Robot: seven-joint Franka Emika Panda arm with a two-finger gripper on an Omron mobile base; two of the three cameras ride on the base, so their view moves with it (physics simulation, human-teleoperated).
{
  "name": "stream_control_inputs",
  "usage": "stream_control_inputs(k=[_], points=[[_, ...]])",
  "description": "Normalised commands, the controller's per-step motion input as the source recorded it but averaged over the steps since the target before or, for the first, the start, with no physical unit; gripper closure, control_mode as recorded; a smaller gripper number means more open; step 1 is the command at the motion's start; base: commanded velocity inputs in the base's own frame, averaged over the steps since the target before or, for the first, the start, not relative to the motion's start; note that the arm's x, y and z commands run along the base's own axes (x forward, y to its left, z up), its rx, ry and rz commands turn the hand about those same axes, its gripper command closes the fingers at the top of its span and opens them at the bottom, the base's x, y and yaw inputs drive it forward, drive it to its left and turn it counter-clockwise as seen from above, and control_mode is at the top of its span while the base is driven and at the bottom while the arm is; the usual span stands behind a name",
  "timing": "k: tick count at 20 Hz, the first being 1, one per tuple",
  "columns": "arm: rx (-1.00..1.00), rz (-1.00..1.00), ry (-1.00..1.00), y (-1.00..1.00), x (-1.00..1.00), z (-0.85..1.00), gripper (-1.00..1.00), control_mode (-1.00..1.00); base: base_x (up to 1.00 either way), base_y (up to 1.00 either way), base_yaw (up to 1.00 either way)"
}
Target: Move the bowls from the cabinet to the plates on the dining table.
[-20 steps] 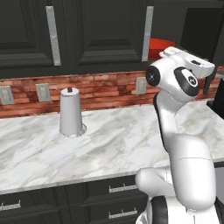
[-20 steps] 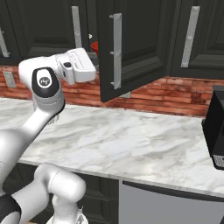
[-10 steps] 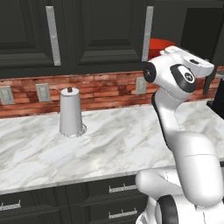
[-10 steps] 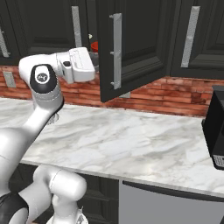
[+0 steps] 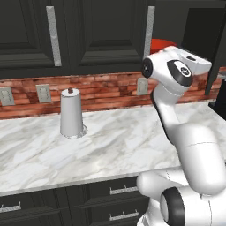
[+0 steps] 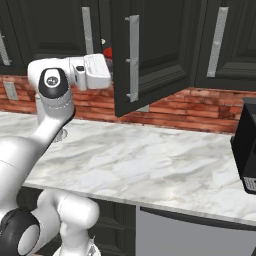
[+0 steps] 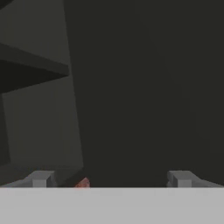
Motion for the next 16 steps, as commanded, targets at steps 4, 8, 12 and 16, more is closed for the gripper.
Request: stream_control_inputs(k=[4,8,12,16], points=[[0.03,0.00,0.09,-0.03,0.48,0.00,-1.00,-1.00,0.00,0.00,0.00],[0.03,0.00,0.06,-0.06,0.43,-0.03,-1.00,-1.00,0.00,0.00,0.00],[0.02,0.00,0.02,-0.11,0.34,-0.10,-1.00,-1.00,0.00,0.00,0.00],[0.00,-0.02,-0.01,-0.12,0.16,-0.12,-1.00,-1.00,0.00,0.00,0.00]])
